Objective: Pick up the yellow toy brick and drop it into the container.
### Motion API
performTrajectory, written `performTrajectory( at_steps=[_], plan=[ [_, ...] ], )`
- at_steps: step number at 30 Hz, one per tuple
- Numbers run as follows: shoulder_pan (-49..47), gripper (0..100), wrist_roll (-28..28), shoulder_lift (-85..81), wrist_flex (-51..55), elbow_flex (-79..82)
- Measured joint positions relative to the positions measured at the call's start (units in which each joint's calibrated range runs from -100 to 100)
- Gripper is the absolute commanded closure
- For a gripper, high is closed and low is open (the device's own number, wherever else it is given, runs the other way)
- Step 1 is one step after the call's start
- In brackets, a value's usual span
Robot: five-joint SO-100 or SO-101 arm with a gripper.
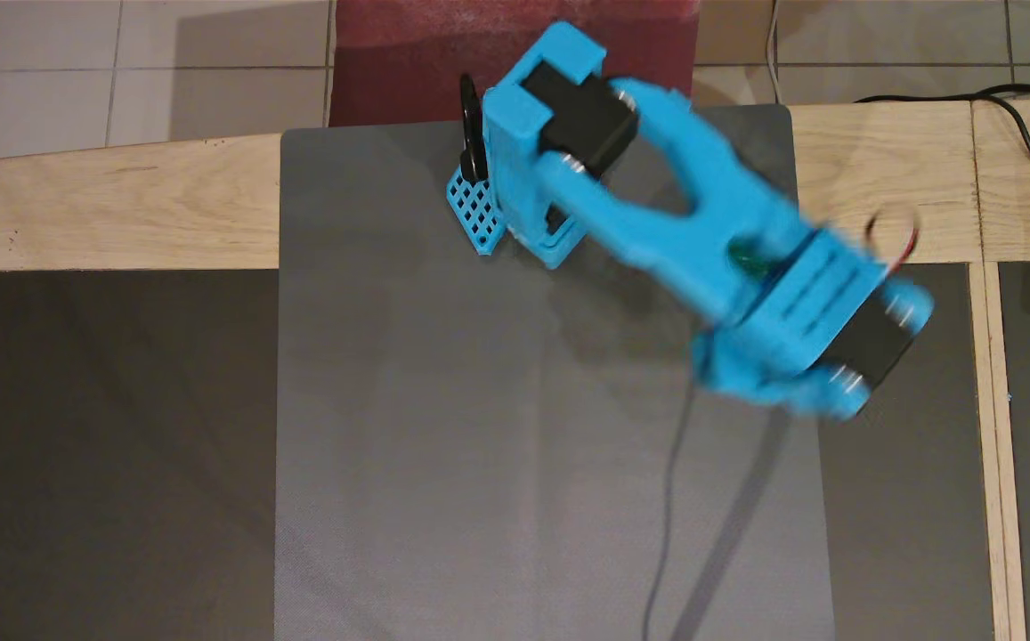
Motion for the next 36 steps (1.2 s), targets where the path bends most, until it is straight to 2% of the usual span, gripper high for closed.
performTrajectory(
  at_steps=[5, 16, 23, 36],
  plan=[
    [-5.86, 100, -1.90, 0.00, 1.14, 0.00],
    [-6.76, 100, -2.22, -0.08, 1.76, 0.00],
    [-6.90, 100, -3.23, -6.03, 1.76, 0.00],
    [-15.66, 100, -6.87, -6.12, 1.76, 0.00]
  ],
)
